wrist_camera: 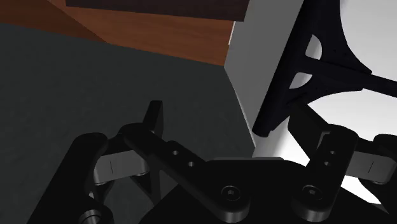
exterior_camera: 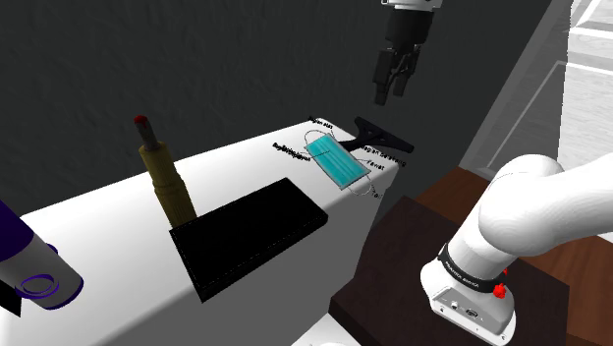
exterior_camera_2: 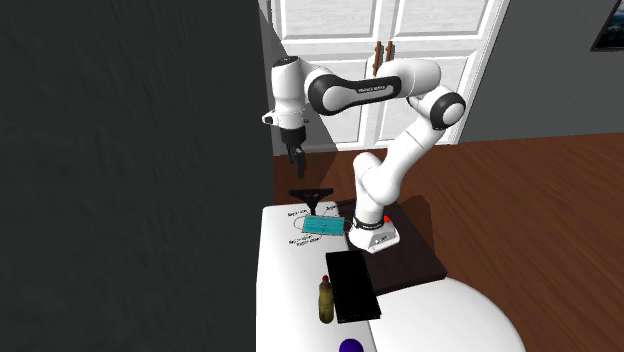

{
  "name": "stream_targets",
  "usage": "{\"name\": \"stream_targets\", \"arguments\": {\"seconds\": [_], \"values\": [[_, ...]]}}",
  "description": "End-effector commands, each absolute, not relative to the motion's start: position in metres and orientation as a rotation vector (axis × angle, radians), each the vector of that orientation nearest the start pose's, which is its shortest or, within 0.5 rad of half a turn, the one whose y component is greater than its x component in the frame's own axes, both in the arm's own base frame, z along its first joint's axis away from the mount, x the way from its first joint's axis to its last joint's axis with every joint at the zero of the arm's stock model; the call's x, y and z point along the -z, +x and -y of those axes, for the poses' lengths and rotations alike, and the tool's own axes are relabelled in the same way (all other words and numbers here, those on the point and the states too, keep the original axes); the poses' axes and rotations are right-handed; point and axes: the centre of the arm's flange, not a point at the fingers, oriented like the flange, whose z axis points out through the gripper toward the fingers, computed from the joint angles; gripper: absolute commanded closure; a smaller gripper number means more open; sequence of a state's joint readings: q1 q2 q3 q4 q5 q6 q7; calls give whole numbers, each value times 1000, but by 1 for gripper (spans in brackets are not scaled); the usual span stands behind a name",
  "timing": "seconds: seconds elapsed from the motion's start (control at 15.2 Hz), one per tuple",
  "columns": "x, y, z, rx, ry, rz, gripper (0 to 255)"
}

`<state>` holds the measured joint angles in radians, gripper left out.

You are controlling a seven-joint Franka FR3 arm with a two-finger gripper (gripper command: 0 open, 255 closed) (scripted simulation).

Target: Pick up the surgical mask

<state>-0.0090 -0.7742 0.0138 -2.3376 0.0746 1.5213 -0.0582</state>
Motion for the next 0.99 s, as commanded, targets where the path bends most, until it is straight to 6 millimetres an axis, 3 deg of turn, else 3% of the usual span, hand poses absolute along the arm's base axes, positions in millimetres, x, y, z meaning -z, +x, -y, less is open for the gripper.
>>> {"name": "stream_targets", "arguments": {"seconds": [0.0, 0.92], "values": [[-592, 305, -11, -62, -3073, 94, 0], [-609, 318, -207, -160, -3149, 18, 0]]}}
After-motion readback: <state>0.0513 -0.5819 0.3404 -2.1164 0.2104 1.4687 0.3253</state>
